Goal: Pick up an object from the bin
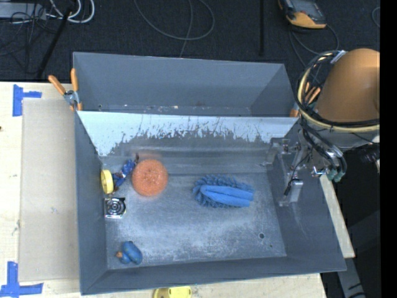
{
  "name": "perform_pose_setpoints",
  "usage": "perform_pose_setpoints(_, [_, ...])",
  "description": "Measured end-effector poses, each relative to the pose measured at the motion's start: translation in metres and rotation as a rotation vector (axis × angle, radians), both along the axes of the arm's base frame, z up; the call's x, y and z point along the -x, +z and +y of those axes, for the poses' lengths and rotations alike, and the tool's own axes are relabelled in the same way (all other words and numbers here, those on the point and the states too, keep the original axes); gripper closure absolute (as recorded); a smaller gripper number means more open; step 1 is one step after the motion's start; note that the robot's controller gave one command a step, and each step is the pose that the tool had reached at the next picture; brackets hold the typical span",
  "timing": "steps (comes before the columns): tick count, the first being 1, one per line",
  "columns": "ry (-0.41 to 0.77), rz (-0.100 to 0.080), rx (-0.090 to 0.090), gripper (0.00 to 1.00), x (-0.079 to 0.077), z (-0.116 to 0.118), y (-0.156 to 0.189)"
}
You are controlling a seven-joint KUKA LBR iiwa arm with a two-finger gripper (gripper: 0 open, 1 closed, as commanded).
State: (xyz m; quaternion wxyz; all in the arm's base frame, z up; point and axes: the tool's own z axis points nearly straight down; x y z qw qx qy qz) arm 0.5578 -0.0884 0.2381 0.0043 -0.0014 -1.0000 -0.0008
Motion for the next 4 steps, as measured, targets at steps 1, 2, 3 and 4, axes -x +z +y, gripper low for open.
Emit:
perform_pose_setpoints(1, [0.002, -0.008, 0.001, 0.0, -0.001, 0.0, 0.005])
perform_pose_setpoints(2, [0.062, -0.015, 0.003, 0.0, -0.017, 0.016, -0.025])
perform_pose_setpoints(3, [0.076, -0.013, 0.002, 0.0, -0.021, 0.058, -0.086])
perform_pose_setpoints(4, [0.079, -0.011, -0.002, 0.0, -0.051, 0.073, -0.125])
